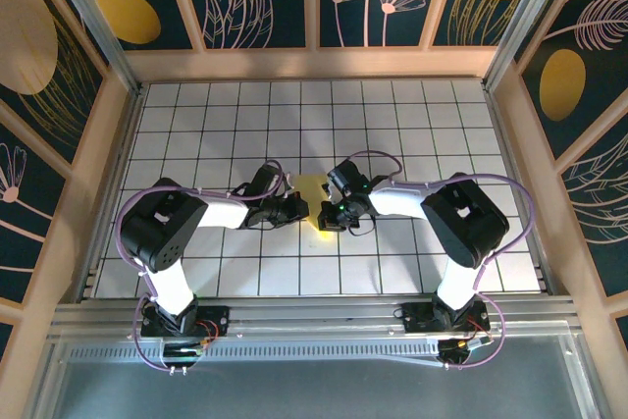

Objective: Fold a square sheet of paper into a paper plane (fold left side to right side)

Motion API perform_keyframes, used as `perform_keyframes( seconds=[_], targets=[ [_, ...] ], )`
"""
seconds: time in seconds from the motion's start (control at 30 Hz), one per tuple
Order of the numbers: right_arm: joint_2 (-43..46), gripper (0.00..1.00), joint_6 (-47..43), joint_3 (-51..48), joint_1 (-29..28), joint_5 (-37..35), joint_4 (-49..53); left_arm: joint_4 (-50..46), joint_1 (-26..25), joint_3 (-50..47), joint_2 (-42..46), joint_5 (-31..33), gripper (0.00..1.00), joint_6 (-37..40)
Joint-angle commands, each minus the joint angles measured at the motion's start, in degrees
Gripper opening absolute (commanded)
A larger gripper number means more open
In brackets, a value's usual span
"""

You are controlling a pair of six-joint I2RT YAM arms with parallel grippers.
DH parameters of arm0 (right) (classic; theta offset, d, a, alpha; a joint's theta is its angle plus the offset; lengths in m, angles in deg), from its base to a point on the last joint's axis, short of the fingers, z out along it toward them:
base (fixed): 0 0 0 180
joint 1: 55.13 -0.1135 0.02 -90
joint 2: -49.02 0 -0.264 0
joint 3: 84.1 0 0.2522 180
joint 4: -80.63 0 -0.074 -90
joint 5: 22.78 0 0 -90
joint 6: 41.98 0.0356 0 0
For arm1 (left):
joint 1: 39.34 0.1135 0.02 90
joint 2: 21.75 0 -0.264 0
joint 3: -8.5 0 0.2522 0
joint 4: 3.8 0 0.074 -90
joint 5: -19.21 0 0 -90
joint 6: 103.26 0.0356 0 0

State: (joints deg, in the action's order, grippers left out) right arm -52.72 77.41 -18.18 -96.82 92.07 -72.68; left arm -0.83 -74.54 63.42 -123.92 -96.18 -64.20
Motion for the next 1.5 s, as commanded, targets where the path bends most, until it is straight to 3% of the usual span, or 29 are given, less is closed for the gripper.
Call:
perform_keyframes(
  seconds=[0.0,0.7,0.93,1.13,1.23,1.47],
  targets=[
    [-4.6,0.0,-0.5,-2.4,-0.3,-10.4,7.4,-2.8,0.7,0.7,-2.5,5.7,0.0,2.9],
    [-5.0,0.0,-0.9,-2.4,-0.4,-9.4,7.3,-2.4,11.3,1.5,-3.2,6.8,0.0,9.5],
    [-4.7,0.0,-0.7,-2.6,-0.4,-9.1,6.7,-5.1,11.3,2.0,2.9,6.9,0.0,10.4],
    [-4.5,0.0,-0.5,-2.7,-0.4,-9.3,6.4,-2.3,8.8,-1.4,9.3,-0.7,0.0,8.6],
    [-4.5,0.0,-0.3,-3.0,-0.4,-9.1,6.0,0.5,6.0,-2.0,8.7,-5.1,0.0,6.3],
    [-4.5,0.0,-0.5,-2.9,-0.4,-9.3,6.1,1.4,1.6,0.9,2.7,-4.5,0.0,5.2]
  ],
)
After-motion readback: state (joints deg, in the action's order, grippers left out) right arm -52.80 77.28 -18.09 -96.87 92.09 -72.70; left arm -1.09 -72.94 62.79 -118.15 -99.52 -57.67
